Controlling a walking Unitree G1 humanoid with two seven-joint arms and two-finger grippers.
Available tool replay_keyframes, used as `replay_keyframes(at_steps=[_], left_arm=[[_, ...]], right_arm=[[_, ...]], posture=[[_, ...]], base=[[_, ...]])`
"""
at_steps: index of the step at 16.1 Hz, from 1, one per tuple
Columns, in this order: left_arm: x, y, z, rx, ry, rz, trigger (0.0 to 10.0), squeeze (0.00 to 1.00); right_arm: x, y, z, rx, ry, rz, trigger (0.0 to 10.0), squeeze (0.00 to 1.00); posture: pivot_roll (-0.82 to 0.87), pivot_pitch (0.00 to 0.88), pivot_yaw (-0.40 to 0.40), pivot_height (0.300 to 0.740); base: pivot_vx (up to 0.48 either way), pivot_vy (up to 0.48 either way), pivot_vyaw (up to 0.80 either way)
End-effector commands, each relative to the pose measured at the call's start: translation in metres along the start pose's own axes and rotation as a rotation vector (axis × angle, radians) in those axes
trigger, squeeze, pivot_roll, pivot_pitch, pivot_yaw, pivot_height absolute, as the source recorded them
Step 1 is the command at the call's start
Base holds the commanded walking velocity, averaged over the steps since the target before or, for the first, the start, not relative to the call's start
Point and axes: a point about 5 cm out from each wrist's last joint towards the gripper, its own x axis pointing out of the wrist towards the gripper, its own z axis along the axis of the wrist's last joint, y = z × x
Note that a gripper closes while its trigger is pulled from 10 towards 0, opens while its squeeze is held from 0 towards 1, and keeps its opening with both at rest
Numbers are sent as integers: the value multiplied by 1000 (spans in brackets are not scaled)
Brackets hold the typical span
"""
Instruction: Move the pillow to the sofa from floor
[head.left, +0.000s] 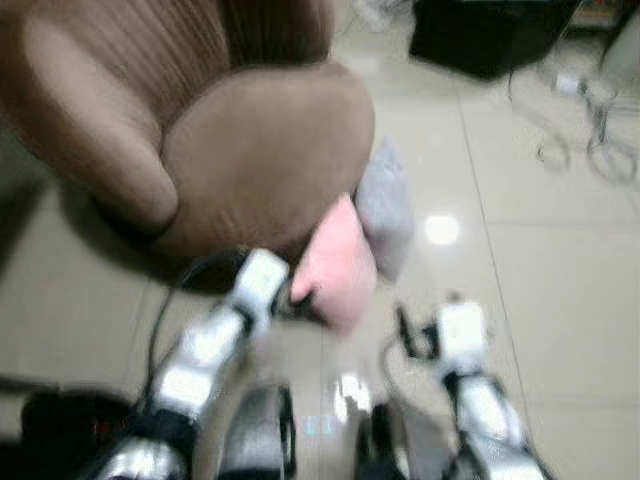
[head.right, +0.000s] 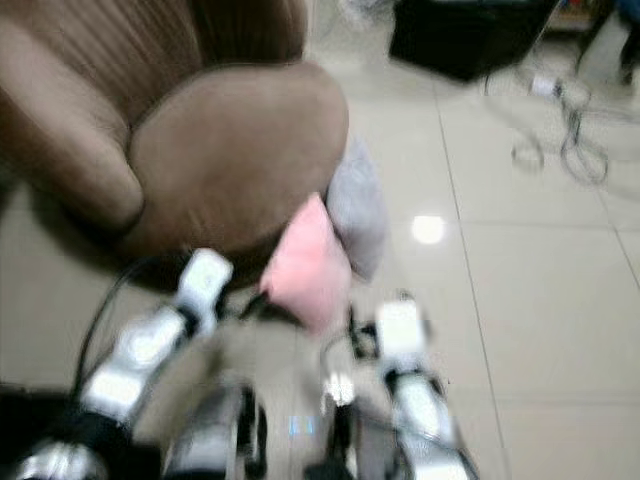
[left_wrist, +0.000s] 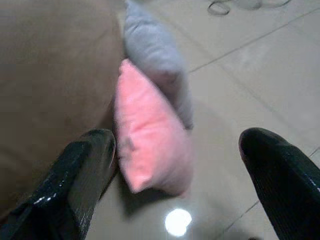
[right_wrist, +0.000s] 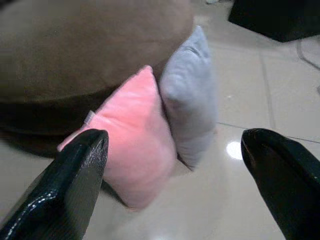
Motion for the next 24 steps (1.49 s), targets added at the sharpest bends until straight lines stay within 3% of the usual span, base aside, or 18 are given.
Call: replay_keyframes(at_steps=[1, 10, 24], left_arm=[[1, -3, -1, -8, 3, 7, 10000, 1000], [1, -1, -3, -18, 15, 13, 10000, 1000], [-1, 2, -5, 2, 23, 37, 10000, 1000]], right_arm=[[-5, -6, -6, -10, 28, -16, 10000, 0], [-6, -6, -6, -9, 30, -12, 10000, 0], [-8, -4, -7, -6, 37, -10, 10000, 0]], posture=[[16, 276, 28, 670], [14, 269, 30, 670], [16, 271, 33, 670]], base=[[0, 0, 0], [404, 0, 0], [121, 0, 0]])
